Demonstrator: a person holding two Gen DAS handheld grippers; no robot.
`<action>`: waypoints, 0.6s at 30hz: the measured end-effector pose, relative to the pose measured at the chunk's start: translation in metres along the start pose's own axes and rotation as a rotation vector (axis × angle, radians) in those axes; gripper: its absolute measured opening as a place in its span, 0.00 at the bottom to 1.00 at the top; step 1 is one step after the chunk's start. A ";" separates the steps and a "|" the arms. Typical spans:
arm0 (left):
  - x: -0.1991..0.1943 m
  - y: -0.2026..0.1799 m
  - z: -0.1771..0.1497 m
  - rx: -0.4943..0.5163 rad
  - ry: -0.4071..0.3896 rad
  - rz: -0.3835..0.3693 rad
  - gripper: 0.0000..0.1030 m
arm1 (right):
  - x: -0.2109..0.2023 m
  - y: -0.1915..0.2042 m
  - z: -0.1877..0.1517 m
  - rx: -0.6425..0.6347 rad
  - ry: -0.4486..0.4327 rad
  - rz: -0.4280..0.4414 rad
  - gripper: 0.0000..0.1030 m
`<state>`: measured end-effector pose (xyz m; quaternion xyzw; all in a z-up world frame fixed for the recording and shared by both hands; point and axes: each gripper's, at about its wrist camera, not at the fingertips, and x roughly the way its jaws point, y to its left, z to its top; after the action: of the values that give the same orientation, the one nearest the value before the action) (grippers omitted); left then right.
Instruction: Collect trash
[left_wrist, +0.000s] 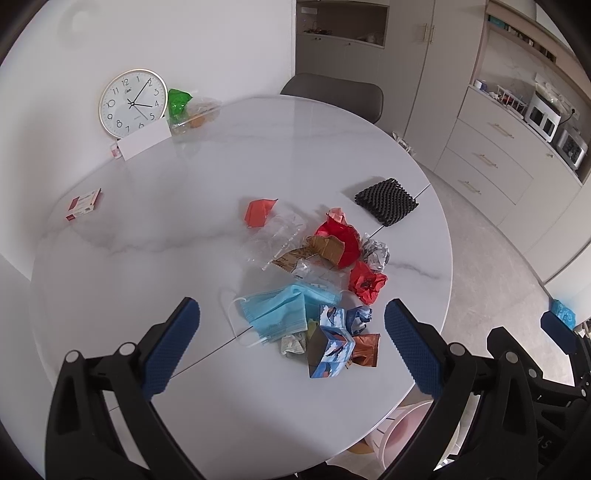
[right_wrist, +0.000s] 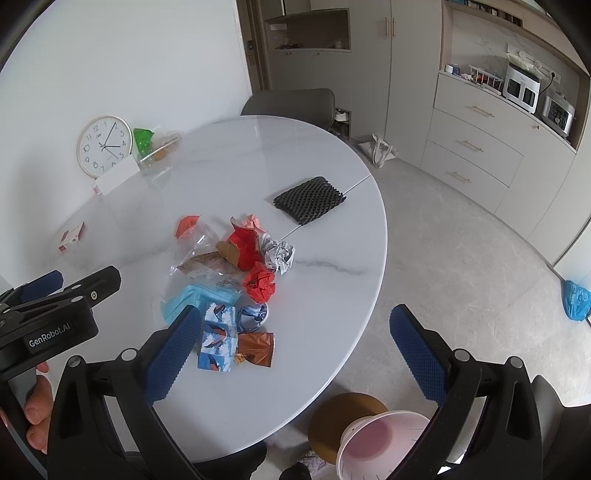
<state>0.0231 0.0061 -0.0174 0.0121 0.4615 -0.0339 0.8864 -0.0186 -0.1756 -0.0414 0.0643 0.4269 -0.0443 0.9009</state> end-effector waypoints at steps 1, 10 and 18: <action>0.000 0.000 0.000 0.000 0.000 0.001 0.93 | 0.000 0.000 0.000 0.000 0.000 0.000 0.98; -0.001 0.001 -0.001 -0.001 0.001 -0.001 0.93 | 0.000 0.001 -0.001 -0.004 0.005 -0.001 0.98; 0.000 0.000 -0.001 -0.001 0.002 0.000 0.93 | 0.000 0.001 0.000 -0.005 0.007 -0.002 0.98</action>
<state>0.0225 0.0064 -0.0173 0.0115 0.4624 -0.0335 0.8859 -0.0188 -0.1742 -0.0411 0.0618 0.4302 -0.0439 0.8996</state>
